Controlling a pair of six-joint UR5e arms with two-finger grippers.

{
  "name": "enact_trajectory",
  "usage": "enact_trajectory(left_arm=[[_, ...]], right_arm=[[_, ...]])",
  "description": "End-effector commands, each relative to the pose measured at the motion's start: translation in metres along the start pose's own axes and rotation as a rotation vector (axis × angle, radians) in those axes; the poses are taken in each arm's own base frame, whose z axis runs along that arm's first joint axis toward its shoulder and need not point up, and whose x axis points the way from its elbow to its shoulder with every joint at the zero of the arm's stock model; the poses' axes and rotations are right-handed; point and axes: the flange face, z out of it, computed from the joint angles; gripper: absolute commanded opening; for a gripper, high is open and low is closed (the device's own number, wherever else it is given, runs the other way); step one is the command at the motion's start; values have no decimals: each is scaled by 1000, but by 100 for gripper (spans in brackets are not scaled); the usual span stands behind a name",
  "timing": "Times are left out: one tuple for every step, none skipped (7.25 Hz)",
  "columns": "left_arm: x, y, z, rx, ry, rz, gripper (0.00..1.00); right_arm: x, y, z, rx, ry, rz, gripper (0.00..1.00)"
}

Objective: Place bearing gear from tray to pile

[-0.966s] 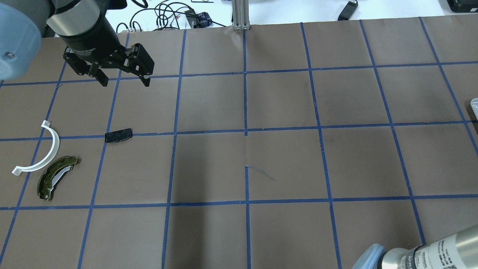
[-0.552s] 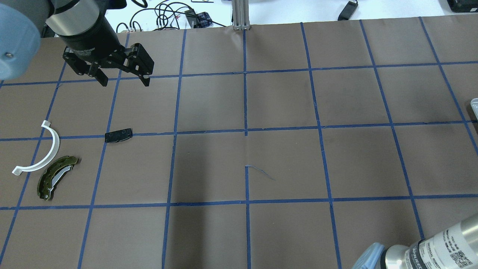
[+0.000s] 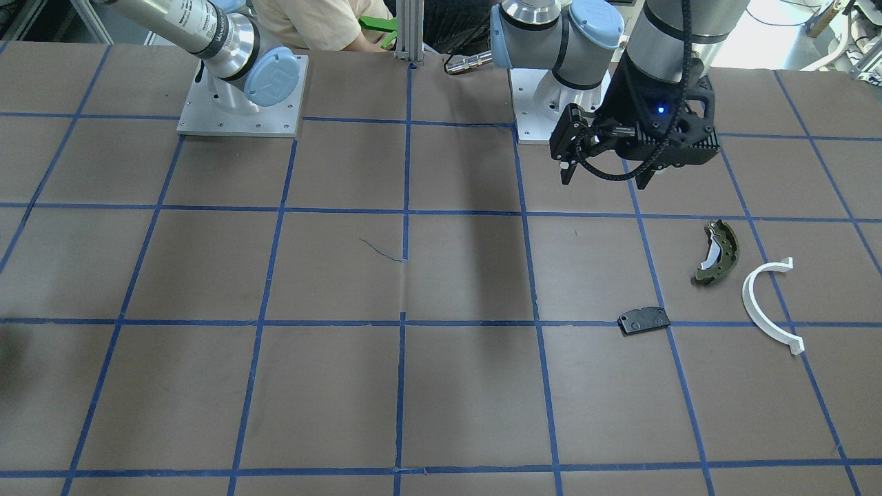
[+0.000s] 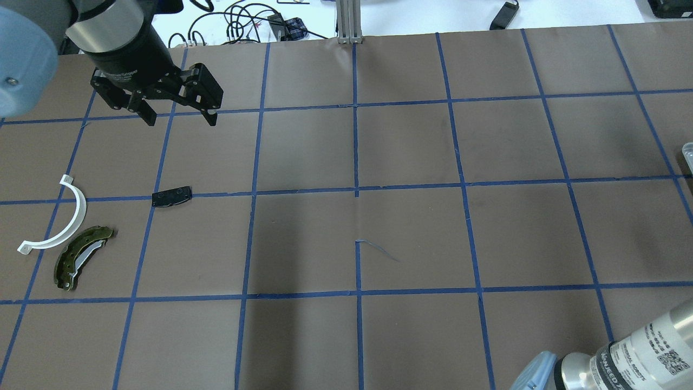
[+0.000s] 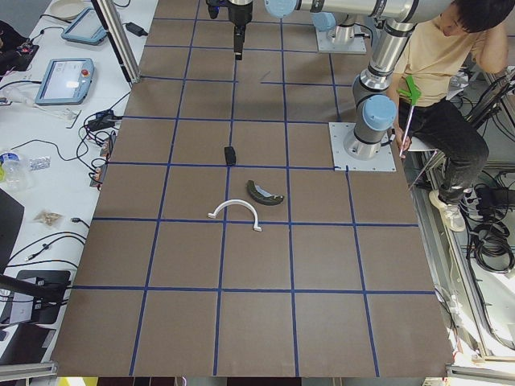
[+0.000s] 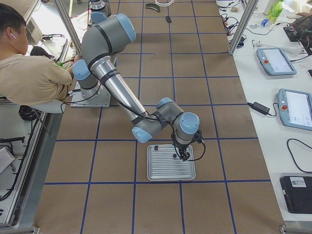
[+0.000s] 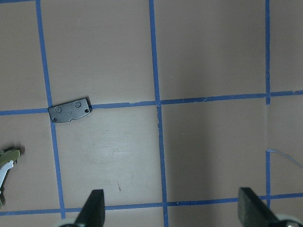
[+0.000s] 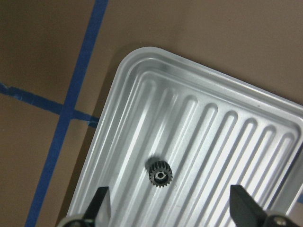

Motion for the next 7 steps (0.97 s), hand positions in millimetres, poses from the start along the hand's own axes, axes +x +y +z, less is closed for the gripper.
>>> enact_trajectory(left_arm=[[0,0,0,0,0,0,100],[0,0,0,0,0,0,100],[0,0,0,0,2,0,100],[0,0,1,-1,2,0,100],[0,0,0,0,2,0,100],[0,-1,0,0,2,0,100],[0,-1,1,-1,2,0,100]], right_arm=[[2,-2,16,-3,-11,0,84],[1,-2,19,-5,-16,2,82],[-1,-1,22,-6,-23,1,79],[0,-2,29,-11,-31,1,78],[2,-3,41,-17,-44,-5,77],[2,-3,42,-19,-45,-2,74],[2,-3,42,-19,-45,-4,72]])
